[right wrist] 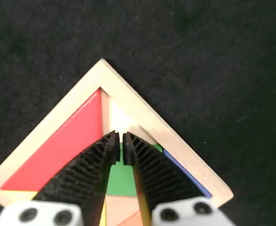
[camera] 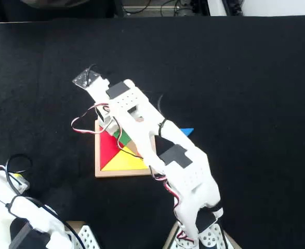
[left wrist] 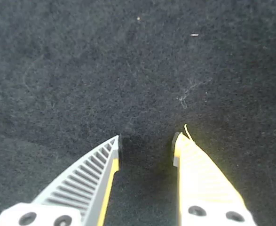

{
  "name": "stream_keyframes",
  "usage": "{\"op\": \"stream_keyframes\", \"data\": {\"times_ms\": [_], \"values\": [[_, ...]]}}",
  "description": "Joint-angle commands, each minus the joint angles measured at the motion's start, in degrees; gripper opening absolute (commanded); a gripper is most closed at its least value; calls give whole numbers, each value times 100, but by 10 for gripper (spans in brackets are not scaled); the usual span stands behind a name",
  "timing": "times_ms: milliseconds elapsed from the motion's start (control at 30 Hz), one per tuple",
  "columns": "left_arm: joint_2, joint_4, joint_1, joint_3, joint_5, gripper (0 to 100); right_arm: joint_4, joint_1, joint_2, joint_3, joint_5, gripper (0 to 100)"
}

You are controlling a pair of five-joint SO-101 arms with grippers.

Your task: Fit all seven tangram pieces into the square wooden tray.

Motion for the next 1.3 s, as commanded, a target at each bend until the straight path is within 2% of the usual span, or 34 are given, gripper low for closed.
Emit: {"op": "stream_keyframes", "data": {"times_ms": [0,500,700,867,1000,1100,1267], "values": [[-114,-62,75,-31,0,195,97,-79,-40,-409,9,10],[-114,-62,75,-31,0,195,316,-62,470,-523,9,10],[-114,-62,75,-40,9,195,1442,26,-734,-1719,9,10],[-114,-88,127,-57,9,198,2558,844,-2149,-2563,18,11],[-114,-62,848,-101,-9,198,2611,1679,-2756,-2018,9,11],[-123,53,1798,-418,-237,198,2699,2514,-3275,-1420,53,11],[-123,1213,3741,-2070,-1240,198,2321,4202,-4488,-48,79,11]]}}
